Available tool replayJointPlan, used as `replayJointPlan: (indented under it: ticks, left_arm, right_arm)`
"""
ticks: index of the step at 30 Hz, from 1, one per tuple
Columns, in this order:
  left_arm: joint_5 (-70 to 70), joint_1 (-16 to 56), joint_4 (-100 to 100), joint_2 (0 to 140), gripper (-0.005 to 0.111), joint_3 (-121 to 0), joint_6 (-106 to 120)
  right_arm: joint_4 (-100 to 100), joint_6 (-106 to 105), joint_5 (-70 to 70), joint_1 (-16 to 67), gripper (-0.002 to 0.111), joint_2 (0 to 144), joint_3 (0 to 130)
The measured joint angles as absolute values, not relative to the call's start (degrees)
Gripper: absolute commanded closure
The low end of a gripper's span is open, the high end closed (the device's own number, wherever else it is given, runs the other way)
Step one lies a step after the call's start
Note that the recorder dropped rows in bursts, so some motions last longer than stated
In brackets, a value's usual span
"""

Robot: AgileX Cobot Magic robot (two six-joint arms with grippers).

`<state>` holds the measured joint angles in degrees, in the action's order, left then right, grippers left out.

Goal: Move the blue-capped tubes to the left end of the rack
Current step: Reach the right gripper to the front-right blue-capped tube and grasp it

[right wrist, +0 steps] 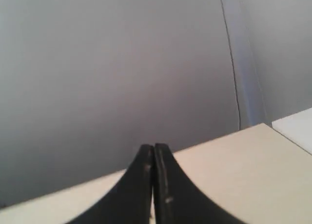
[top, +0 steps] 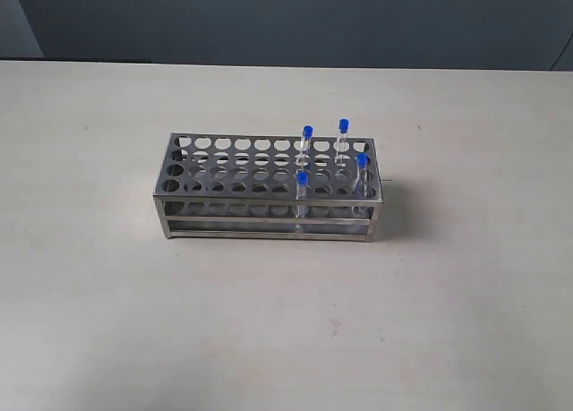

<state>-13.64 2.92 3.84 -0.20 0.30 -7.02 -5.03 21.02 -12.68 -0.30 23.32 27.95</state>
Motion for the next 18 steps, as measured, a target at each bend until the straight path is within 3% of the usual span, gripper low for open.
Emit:
replayJointPlan:
  ticks: [3, 6, 12, 18]
  left_arm:
    - [-13.6, 2.9, 3.8, -0.2, 0.106, 0.3, -7.0]
    - [-13.6, 2.9, 3.8, -0.2, 0.106, 0.3, -7.0]
    - [-13.6, 2.9, 3.8, -0.2, 0.106, 0.3, -7.0]
    - [-13.6, 2.9, 3.8, -0.2, 0.106, 0.3, -7.0]
  right_arm:
    - [4.9, 0.0, -24.9, 9.4, 0.108, 41.8, 40.4]
    - [8.1, -6.0, -35.6, 18.5, 0.108, 58.1, 50.5]
    - [8.7, -7.4, -35.5, 31.7, 0.108, 80.5, 55.3]
    - [8.7, -6.6, -31.0, 35.8, 0.066, 88.1, 55.3]
